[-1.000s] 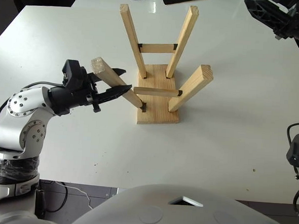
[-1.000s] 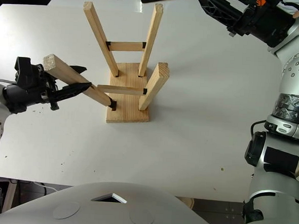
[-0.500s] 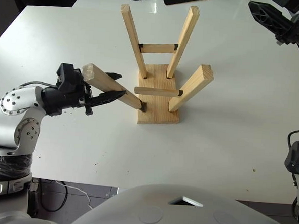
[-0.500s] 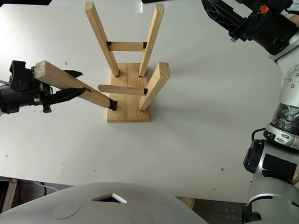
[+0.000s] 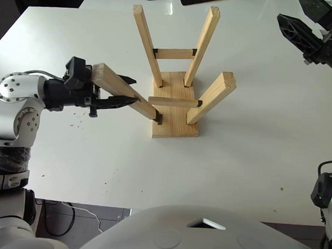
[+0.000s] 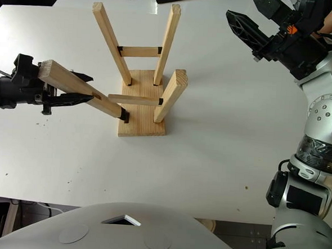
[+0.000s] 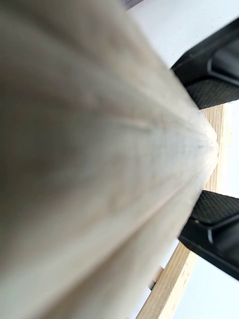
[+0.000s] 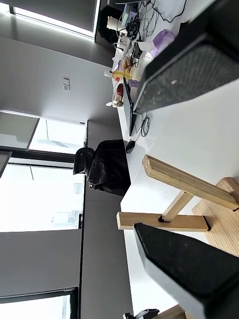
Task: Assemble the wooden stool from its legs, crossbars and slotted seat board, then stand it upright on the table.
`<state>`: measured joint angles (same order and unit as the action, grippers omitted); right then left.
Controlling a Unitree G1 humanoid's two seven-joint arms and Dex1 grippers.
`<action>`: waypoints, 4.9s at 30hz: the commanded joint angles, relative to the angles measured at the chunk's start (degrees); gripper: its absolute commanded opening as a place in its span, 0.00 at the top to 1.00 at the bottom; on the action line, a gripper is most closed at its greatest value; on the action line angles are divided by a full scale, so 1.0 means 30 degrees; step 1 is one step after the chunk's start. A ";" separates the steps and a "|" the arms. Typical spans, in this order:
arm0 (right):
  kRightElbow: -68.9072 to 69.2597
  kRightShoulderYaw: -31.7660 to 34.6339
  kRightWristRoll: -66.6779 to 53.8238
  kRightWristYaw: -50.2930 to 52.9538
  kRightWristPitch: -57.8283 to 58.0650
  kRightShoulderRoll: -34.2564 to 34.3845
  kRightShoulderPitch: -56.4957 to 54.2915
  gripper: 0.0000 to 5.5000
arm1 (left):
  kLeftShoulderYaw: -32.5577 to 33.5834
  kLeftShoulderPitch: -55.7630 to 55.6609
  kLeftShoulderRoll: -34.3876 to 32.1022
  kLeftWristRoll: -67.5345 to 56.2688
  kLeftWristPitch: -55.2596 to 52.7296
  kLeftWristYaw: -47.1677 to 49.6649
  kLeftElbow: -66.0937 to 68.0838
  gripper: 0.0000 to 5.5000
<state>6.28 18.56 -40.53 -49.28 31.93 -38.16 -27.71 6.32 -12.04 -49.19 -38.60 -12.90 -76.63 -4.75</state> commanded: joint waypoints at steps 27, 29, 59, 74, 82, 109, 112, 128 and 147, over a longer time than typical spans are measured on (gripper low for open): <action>0.1666 -0.0218 -0.0866 0.0734 0.0360 0.0596 0.0796 0.27 | -0.1369 -0.0978 -0.0908 0.2121 0.0732 -0.2499 0.2747 0.63; 0.2379 -0.0199 -0.1264 0.1067 0.0648 0.0768 0.1391 0.27 | -0.1690 -0.1265 -0.1125 0.2217 0.0687 -0.3139 0.3241 0.63; 0.7569 -0.5316 -0.2209 0.6199 0.2537 0.3320 0.4043 0.27 | -0.4803 -0.4238 -0.0313 0.3668 0.1340 -0.4775 0.7160 0.63; 0.7680 -0.7266 -0.1349 0.6487 0.2063 0.4355 0.3984 0.27 | -0.5730 -0.5237 0.1925 0.3679 -0.1064 -0.2560 0.3953 0.63; 0.7659 -0.6704 -0.2350 0.7136 0.2431 0.4883 0.3497 0.27 | -0.5999 -0.4500 0.1679 0.4665 -0.2083 -0.0679 0.2348 0.63; 1.3127 -1.0471 -0.3142 1.4513 0.5554 0.3101 0.3454 0.84 | -0.6249 -0.1610 0.1229 0.3725 -0.6262 0.5665 -0.4138 0.63; 1.2618 -1.1480 -0.1257 1.4126 0.5446 0.3010 0.3610 0.93 | -0.6325 -0.1699 0.1281 0.3727 -0.6234 0.5676 -0.4132 0.63; 1.1363 -1.3162 0.3396 1.2299 0.5692 0.3232 0.4250 1.00 | -0.6589 -0.2002 0.1623 0.3538 -0.6324 0.5999 -0.4523 0.63; 1.1382 -1.0612 0.3413 1.1132 0.5128 0.4849 0.4234 1.00 | -0.6658 -0.2349 0.1312 0.3623 -0.6010 0.5634 -0.3986 0.63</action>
<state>40.12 -17.30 -28.39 -16.47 46.14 -25.32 -12.10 -10.82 -21.80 -43.81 -30.74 -28.14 -58.70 -17.82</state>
